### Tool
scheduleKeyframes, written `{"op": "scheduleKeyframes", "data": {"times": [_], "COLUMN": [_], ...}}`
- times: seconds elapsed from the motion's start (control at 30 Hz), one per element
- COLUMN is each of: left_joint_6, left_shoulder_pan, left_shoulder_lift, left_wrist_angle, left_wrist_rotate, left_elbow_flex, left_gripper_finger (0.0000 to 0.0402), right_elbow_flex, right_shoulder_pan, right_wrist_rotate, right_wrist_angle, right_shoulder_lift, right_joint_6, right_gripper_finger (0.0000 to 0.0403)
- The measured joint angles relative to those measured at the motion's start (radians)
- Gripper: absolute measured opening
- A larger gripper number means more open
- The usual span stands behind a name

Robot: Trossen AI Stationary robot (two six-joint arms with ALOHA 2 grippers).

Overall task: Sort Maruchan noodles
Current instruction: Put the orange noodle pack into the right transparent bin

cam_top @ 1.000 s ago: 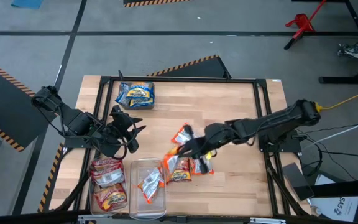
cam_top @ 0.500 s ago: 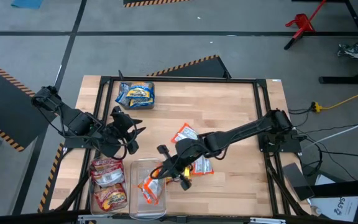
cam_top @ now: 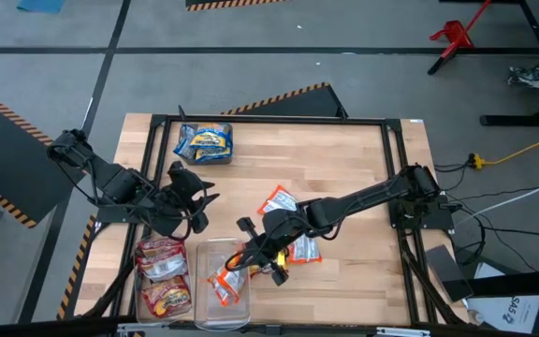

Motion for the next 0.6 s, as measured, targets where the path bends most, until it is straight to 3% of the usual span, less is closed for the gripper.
{"op": "scheduleKeyframes", "data": {"times": [0.43,0.6], "left_joint_6": [-0.092,-0.101], "left_shoulder_pan": [0.0,-0.001], "left_shoulder_lift": [0.0,0.0], "left_wrist_angle": [0.004,0.005], "left_wrist_rotate": [0.036,0.11], "left_elbow_flex": [0.0,0.0], "left_gripper_finger": [0.0137,0.0137], "right_elbow_flex": [0.0,0.0], "right_shoulder_pan": [0.0,0.0], "right_wrist_rotate": [0.043,0.043], "right_wrist_angle": [-0.002,-0.01], "right_shoulder_lift": [-0.001,-0.001], "right_joint_6": [-0.024,-0.024], "right_gripper_finger": [0.0,0.0]}}
